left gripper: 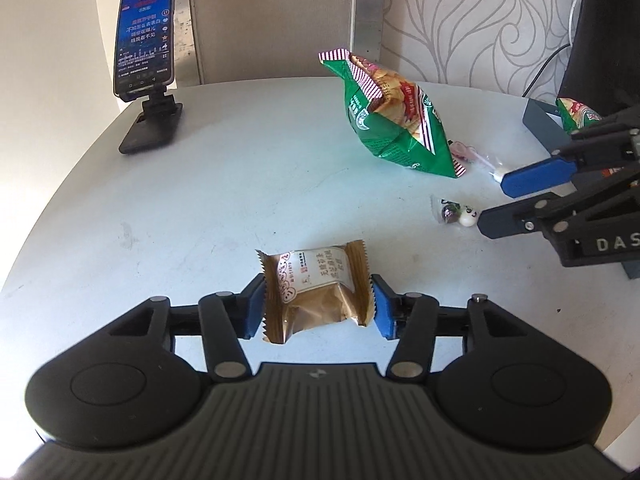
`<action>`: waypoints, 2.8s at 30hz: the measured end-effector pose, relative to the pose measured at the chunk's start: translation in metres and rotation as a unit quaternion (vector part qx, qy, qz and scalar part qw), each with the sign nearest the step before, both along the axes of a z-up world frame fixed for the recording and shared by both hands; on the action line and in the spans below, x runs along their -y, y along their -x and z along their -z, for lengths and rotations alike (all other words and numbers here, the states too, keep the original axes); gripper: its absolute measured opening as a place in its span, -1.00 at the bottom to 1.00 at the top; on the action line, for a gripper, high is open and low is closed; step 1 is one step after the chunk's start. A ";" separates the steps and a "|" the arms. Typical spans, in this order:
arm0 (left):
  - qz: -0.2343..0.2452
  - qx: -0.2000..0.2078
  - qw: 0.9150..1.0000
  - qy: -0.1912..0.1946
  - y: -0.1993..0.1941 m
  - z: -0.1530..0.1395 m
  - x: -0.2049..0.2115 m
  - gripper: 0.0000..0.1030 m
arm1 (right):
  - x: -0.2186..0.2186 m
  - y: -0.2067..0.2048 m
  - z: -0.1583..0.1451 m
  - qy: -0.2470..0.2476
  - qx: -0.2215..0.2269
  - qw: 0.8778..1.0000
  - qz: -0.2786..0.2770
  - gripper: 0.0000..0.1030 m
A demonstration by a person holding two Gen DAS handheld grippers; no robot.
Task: Organize snacks
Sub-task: 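Grasp the gold-brown pastry packet with the left gripper while the right moves to the clear-wrapped candy, then grasp the clear-wrapped candy with the right gripper while the left lifts the pastry packet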
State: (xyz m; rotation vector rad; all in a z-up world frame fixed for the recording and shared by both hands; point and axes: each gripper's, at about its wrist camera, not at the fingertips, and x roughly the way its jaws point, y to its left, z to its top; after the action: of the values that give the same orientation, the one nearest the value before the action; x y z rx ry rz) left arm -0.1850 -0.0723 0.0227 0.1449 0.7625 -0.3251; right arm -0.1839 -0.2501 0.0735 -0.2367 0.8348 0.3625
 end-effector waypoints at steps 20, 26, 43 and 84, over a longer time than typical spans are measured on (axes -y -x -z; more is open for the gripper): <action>0.030 0.004 1.000 -0.001 -0.010 0.003 0.003 0.45 | -0.002 -0.026 0.022 -0.025 -0.053 0.998 0.022 -0.48; 0.039 0.006 0.999 0.001 -0.008 0.003 0.002 0.35 | -0.001 -0.017 0.021 -0.036 -0.054 0.997 0.051 -0.49; 0.047 0.007 0.999 -0.005 0.004 -0.002 0.005 -0.08 | 0.006 0.002 0.021 -0.044 -0.053 0.994 0.079 -0.50; 0.106 0.014 0.994 -0.005 0.022 -0.011 0.041 -0.11 | 0.025 0.080 -0.023 -0.094 -0.005 0.986 0.136 -0.50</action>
State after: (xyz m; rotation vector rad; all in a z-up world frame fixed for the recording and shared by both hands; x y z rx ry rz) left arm -0.2066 -0.1134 0.0336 0.2395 0.7222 -0.5203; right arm -0.2637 -0.2754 0.0962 0.0561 0.8246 0.1834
